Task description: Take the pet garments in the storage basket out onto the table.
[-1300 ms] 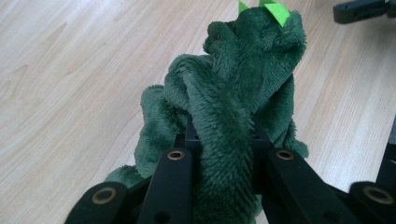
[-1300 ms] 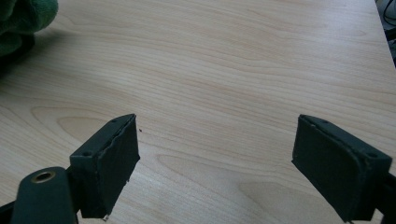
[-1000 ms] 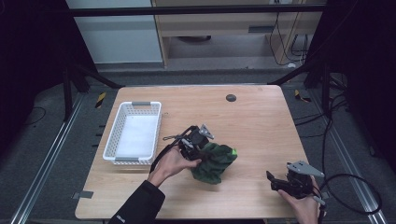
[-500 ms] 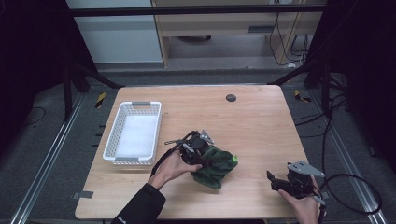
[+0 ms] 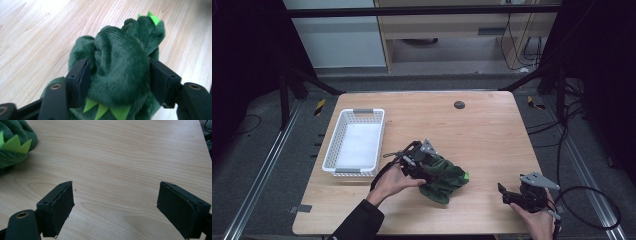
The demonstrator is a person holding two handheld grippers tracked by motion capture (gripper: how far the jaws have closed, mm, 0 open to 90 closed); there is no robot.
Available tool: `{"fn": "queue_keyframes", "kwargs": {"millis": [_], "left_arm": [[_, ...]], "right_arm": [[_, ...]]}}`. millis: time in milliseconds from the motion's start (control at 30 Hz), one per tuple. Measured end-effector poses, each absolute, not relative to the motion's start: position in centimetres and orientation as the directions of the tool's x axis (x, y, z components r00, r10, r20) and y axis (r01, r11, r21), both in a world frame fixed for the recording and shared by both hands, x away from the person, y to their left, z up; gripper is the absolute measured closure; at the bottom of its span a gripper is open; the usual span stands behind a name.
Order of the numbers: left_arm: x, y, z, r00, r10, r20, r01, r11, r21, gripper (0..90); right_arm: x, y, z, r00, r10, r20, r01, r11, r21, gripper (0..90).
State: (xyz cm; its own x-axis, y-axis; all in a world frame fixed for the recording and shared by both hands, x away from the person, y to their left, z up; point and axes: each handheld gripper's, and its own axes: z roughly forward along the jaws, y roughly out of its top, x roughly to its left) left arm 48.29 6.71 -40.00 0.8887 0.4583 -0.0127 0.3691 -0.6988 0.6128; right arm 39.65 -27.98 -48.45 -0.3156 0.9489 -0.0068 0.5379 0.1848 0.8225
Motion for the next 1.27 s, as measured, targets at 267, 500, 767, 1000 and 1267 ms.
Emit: {"fn": "queue_keyframes", "kwargs": {"millis": [267,500,767,1000,1267], "left_arm": [[47.3,8.6,-39.0,0.875,0.485,0.007,0.36,-0.659,0.66,29.3],[46.3,11.1,-38.6,0.849,0.528,0.005,0.371,-0.602,0.707,27.5],[45.3,14.4,-38.7,0.802,0.597,-0.001,0.393,-0.525,0.755,26.2],[44.3,16.8,-39.3,0.751,0.66,0.009,0.395,-0.46,0.795,25.3],[42.9,19.9,-39.8,0.662,0.75,0.009,0.402,-0.365,0.84,25.6]], "right_arm": [[39.6,-28.1,-48.4,-0.309,0.951,-0.003,0.534,0.176,0.827,13.6],[39.5,-28.1,-48.3,-0.305,0.952,0.002,0.534,0.169,0.828,13.5],[39.4,-28.1,-48.2,-0.299,0.954,0.003,0.525,0.162,0.835,12.7],[39.4,-28.3,-48.2,-0.295,0.956,-0.001,0.519,0.161,0.84,12.2],[39.3,-28.4,-48.2,-0.292,0.956,-0.002,0.513,0.159,0.843,11.2]]}}
